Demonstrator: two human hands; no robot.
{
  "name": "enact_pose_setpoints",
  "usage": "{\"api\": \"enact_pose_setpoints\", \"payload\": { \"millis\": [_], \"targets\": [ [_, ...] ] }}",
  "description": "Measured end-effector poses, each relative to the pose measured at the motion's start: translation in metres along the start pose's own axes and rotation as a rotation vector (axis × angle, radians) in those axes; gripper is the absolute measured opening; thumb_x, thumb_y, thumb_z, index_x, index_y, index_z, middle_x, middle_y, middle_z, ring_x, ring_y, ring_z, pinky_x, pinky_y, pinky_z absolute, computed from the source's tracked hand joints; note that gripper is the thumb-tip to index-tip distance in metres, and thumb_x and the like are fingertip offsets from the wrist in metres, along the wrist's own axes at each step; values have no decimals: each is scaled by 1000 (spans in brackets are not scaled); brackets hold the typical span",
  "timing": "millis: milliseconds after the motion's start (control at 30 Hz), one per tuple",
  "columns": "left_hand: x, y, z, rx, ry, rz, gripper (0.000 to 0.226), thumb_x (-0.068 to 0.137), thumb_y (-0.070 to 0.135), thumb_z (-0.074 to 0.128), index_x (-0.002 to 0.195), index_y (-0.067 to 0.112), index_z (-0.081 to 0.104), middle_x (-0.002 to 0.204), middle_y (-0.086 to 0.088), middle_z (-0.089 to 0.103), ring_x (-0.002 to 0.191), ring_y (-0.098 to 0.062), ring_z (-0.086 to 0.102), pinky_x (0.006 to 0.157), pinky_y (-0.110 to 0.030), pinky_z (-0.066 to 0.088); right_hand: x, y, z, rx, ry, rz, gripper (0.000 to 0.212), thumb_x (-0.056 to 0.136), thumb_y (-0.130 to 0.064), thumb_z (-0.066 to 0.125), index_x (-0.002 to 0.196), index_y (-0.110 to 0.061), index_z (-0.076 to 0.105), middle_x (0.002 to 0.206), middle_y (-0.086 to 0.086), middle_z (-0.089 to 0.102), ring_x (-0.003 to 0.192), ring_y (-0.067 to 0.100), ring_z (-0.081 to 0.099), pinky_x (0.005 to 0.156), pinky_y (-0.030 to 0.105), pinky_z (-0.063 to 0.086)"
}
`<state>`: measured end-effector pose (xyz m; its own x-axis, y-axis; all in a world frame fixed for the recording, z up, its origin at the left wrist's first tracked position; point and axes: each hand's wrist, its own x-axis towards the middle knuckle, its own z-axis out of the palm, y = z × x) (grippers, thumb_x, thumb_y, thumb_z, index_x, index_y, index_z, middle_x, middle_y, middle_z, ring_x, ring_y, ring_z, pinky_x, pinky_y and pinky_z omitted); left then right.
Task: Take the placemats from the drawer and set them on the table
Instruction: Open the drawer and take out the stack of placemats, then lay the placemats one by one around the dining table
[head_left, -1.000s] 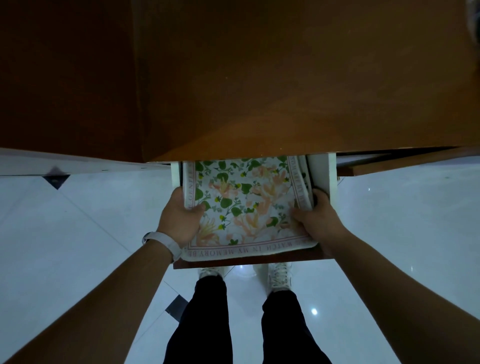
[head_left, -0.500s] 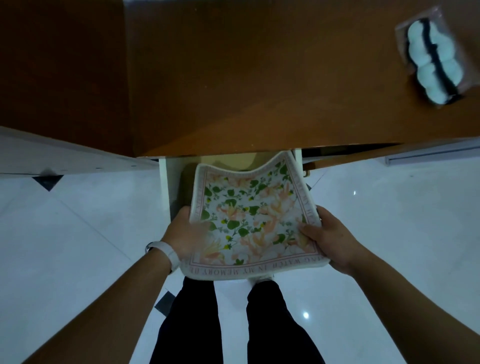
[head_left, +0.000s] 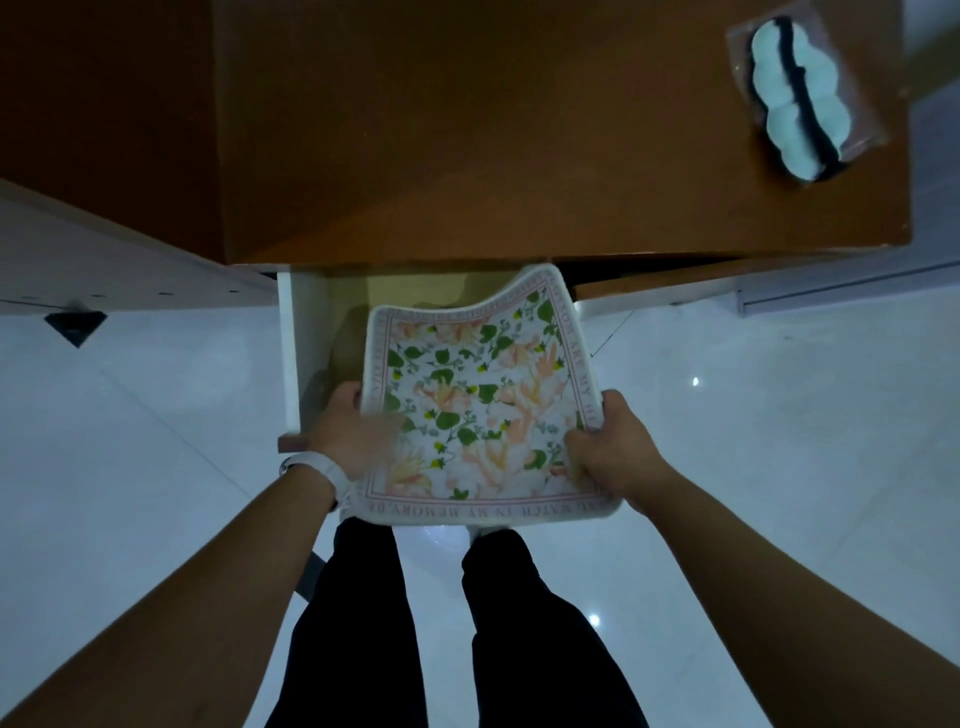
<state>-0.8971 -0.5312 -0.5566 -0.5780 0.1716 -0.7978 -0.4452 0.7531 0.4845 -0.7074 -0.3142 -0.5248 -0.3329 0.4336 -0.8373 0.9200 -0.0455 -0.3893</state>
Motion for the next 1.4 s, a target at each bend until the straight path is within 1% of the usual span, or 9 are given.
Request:
{"api": "enact_pose_setpoints", "payload": {
  "millis": [133, 200, 333, 700, 900, 1033, 1200, 1333, 1400],
  "targets": [
    [-10, -8, 5, -53, 41, 33, 41, 82, 11, 74, 111, 19, 47, 101, -3, 63, 79, -22, 65, 58, -32, 57, 0, 0, 2, -26, 39, -46, 30, 87, -22, 61, 112, -22, 45, 98, -9, 61, 84, 12, 63, 71, 34, 59],
    [-16, -9, 4, -82, 46, 49, 40, 82, 10, 74, 111, 20, 48, 103, -3, 64, 82, -22, 66, 61, -36, 58, -6, -1, 1, 19, 52, -74, 29, 89, -20, 60, 115, -23, 47, 96, -14, 62, 82, 6, 63, 64, 26, 55],
    [-33, -10, -2, -146, 38, 65, 39, 85, 10, 71, 115, 20, 48, 103, -2, 65, 79, -18, 66, 49, -25, 53, -24, -4, -3, 111, 67, -92, 29, 90, -17, 62, 115, -24, 49, 96, -14, 63, 79, 3, 64, 53, 15, 49],
    [-96, 26, -66, -176, 6, 258, 42, 86, 4, 69, 114, 23, 45, 97, 4, 62, 71, -16, 64, 46, -24, 53, -110, -46, 3, 167, 176, -133, 31, 89, -17, 64, 116, -21, 49, 101, -9, 64, 86, 10, 65, 71, 30, 56],
    [-130, 52, -119, -176, -40, 344, 54, 83, 6, 72, 126, 22, 42, 102, 2, 65, 82, -21, 67, 53, -31, 56, -177, -79, 12, 223, 278, -171, 32, 90, -18, 65, 117, -23, 47, 106, -4, 63, 87, 14, 65, 66, 27, 53],
    [-158, 69, -153, -184, -91, 404, 52, 85, 5, 71, 128, 19, 45, 106, 2, 63, 86, -12, 64, 54, -22, 54, -224, -100, 19, 220, 343, -192, 33, 90, -19, 65, 116, -23, 47, 105, -4, 64, 86, 15, 66, 61, 26, 53],
    [-188, 88, -180, -121, -176, 522, 48, 84, 6, 71, 123, 23, 48, 113, 2, 64, 98, -15, 65, 75, -35, 57, -282, -115, 22, 262, 454, -212, 32, 89, -18, 63, 118, -22, 48, 102, -6, 63, 81, 9, 66, 55, 17, 48],
    [-217, 111, -179, -100, -263, 618, 50, 85, 0, 67, 124, 20, 44, 110, 4, 60, 92, -6, 61, 57, -17, 53, -323, -108, 18, 335, 551, -205, 33, 90, -18, 63, 119, -22, 48, 98, -11, 61, 81, 5, 64, 57, 18, 48],
    [-231, 122, -172, -84, -317, 656, 49, 85, -2, 67, 123, 20, 45, 110, 4, 60, 93, -4, 60, 55, -14, 52, -343, -100, 12, 376, 604, -191, 32, 90, -18, 63, 118, -24, 48, 95, -15, 60, 79, 2, 62, 56, 18, 47]
  ]
}}
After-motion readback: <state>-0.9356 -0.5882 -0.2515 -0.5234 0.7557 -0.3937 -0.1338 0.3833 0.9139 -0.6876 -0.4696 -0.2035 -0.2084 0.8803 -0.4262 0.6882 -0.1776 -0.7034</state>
